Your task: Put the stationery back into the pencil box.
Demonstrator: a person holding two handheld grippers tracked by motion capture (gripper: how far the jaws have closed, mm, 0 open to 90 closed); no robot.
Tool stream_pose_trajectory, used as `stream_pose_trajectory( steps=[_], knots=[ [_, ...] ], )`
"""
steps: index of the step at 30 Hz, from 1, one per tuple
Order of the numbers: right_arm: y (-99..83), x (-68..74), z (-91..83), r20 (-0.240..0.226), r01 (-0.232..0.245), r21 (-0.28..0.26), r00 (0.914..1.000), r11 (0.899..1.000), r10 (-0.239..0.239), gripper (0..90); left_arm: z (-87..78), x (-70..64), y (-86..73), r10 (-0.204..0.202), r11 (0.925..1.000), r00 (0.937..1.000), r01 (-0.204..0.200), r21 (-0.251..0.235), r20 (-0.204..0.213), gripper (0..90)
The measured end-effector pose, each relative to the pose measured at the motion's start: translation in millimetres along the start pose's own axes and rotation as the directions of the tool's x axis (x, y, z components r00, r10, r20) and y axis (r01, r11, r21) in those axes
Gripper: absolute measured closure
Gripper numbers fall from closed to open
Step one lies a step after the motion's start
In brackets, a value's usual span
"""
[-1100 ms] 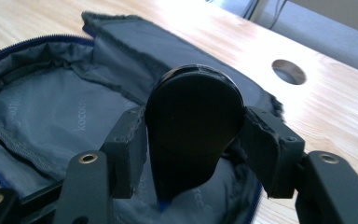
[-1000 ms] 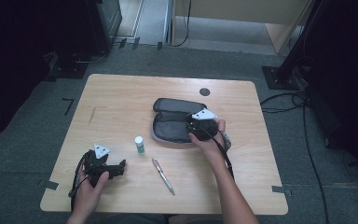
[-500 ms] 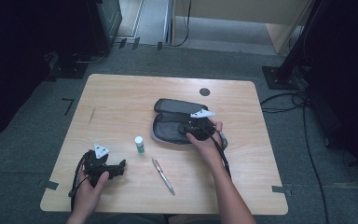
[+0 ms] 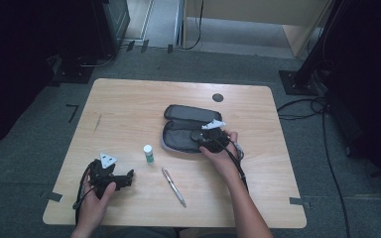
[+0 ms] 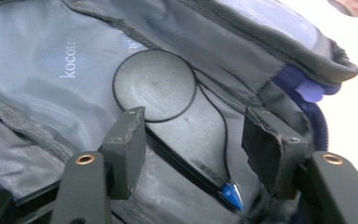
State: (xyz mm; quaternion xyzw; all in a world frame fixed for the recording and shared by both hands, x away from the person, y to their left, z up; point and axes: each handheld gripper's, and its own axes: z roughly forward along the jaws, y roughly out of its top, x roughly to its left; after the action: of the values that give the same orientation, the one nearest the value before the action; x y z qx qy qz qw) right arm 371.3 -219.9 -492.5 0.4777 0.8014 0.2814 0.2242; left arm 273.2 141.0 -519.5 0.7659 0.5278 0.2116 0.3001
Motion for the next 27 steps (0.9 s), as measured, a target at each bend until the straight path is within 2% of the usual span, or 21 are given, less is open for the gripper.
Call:
stream_pose_trajectory(
  steps=[3, 4, 8, 11, 13, 14, 19, 21, 27],
  knots=[
    [-2.2, -1.1, -3.4, 0.005, -0.009, -0.016, 0.9999, 1.000, 0.009, 38.6, 0.0, 0.0, 0.0, 0.000, 1.0000, 1.0000, 0.000, 0.000, 0.000, 0.0],
    [-4.2, -0.1, -10.1, -0.004, -0.014, -0.045, 0.9999, 0.999, 0.014, 38.7, 0.0, 0.0, 0.0, 0.001, 1.0000, 1.0000, -0.001, 0.000, 0.000, 0.0],
    [-5.6, 4.3, -20.0, -0.018, -0.016, -0.075, 0.9997, 0.997, 0.015, 38.7, 0.0, -0.1, 0.0, 0.000, 1.0000, 1.0000, 0.000, 0.000, 0.000, 0.0],
    [-7.2, 15.9, -36.8, -0.041, -0.021, -0.127, 0.9990, 0.992, 0.016, 39.0, 0.0, -0.1, 0.0, 0.000, 1.0000, 1.0000, 0.000, 0.000, 0.000, 0.0],
    [-7.6, 18.0, -39.6, -0.045, -0.020, -0.137, 0.9989, 0.990, 0.014, 39.0, 0.0, 0.0, 0.0, 0.001, 1.0000, 1.0000, -0.001, 0.000, 0.000, 0.0],
    [-8.8, 24.0, -47.4, -0.060, -0.025, -0.151, 0.9980, 0.988, 0.016, 39.1, 0.0, 0.0, 0.0, 0.000, 1.0000, 1.0000, 0.000, 0.000, 0.000, 0.0],
    [-13.9, 36.4, -59.1, -0.106, -0.029, -0.160, 0.9943, 0.987, 0.012, 38.8, 0.0, -0.1, 0.0, 0.000, 1.0000, 1.0000, 0.000, 0.000, 0.000, 0.0],
    [-19.4, 44.8, -66.0, -0.124, -0.018, -0.164, 0.9923, 0.986, -0.003, 38.8, 0.0, -0.1, 0.0, -0.001, 1.0000, 1.0000, 0.001, 0.000, 0.000, 0.0],
    [-30.5, 58.0, -75.8, -0.156, -0.021, -0.170, 0.9878, 0.985, -0.006, 38.9, 0.0, 0.0, 0.0, 0.000, 1.0000, 1.0000, 0.000, 0.000, 0.000, 0.0]
  ],
)
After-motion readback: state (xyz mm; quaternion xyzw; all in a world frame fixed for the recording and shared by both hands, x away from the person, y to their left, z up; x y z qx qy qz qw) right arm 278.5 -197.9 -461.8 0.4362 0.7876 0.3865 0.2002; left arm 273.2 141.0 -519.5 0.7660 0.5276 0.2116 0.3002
